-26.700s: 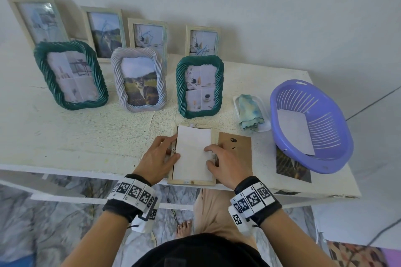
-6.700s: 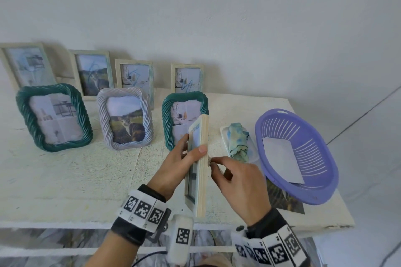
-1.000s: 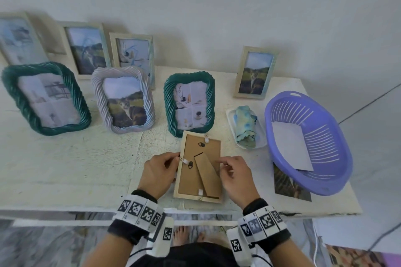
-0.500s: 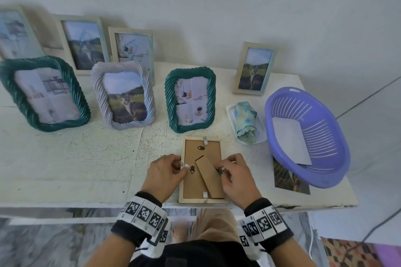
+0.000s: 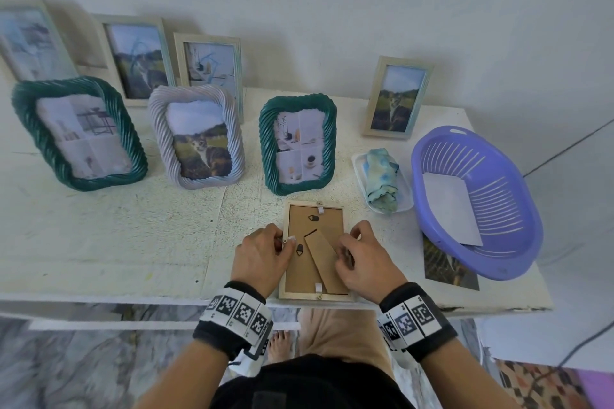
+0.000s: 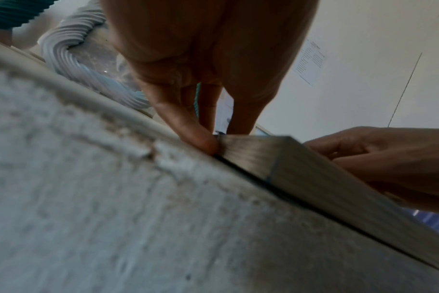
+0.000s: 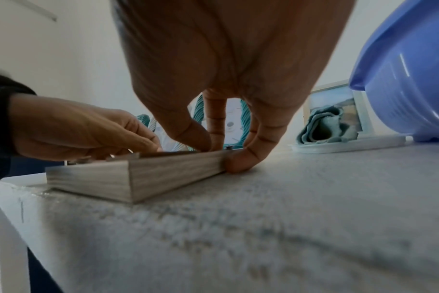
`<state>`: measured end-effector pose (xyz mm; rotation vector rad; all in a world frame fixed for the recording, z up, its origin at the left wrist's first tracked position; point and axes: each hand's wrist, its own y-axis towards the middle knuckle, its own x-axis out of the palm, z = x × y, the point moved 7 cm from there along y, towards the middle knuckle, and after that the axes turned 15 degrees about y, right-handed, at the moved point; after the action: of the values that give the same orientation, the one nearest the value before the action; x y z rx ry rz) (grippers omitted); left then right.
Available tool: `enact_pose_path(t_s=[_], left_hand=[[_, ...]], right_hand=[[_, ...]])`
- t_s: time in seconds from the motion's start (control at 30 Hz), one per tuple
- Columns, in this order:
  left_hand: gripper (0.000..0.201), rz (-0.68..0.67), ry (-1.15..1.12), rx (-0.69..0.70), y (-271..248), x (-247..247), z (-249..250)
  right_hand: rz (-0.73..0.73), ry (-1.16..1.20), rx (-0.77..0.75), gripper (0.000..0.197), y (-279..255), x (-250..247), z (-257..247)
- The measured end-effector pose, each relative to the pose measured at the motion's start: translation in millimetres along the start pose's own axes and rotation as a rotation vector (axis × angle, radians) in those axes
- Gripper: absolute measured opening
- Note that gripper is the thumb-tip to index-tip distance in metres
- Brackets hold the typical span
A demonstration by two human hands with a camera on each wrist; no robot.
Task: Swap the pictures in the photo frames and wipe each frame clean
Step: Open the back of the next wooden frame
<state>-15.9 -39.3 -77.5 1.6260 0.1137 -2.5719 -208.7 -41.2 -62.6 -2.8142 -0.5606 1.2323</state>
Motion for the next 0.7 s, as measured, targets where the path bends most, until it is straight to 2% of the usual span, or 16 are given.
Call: enact_pose_path(t_s=[0.27, 0.7], left_hand=[[0.029, 0.068, 0.081, 0.071, -4, 0, 9], [0.025, 0.019, 0.094, -0.035, 0, 2, 14]], right_hand=[[-0.031, 0.013, 0.003, 0.012, 0, -1, 4], [0.094, 0.119, 0.052, 0.012, -2, -1, 6]])
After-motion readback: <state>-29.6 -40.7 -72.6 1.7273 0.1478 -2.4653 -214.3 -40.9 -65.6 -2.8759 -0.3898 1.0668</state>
